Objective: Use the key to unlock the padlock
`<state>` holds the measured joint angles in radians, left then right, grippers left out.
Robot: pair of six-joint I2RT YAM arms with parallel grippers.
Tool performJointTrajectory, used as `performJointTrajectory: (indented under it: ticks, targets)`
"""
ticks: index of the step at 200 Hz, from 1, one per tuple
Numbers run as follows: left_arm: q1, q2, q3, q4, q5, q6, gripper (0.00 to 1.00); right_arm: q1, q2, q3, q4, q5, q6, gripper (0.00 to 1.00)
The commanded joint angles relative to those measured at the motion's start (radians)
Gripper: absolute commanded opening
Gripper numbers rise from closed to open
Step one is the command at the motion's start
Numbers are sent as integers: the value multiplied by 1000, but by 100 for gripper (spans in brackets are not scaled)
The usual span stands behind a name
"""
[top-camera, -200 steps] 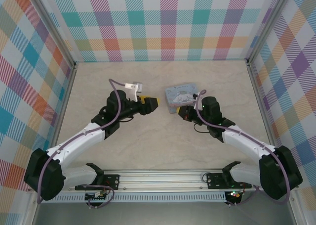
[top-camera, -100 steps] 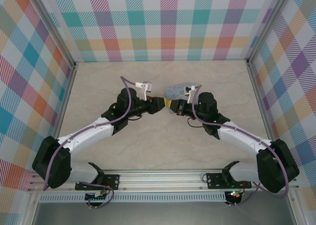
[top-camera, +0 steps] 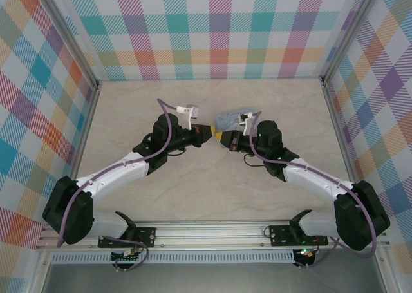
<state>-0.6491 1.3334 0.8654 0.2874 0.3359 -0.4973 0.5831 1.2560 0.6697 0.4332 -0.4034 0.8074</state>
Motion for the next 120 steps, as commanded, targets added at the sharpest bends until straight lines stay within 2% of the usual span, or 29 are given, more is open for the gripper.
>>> performJointTrajectory:
  ticks: [1,32,67,120]
  targets:
    - [-14,-49,28,-23,-34,46,0,2,-20,24,21,-60,-31,7]
    - [-14,-103,30,-68,-44,94,0,-39,-76,-13,19,-117,-94,29]
    - [-14,-156,72,-143,9,152,0,-126,-117,-3,60,-306,-128,46]
    - [-14,-200,152,-226,111,256,0,-135,-138,108,34,-460,-237,70]
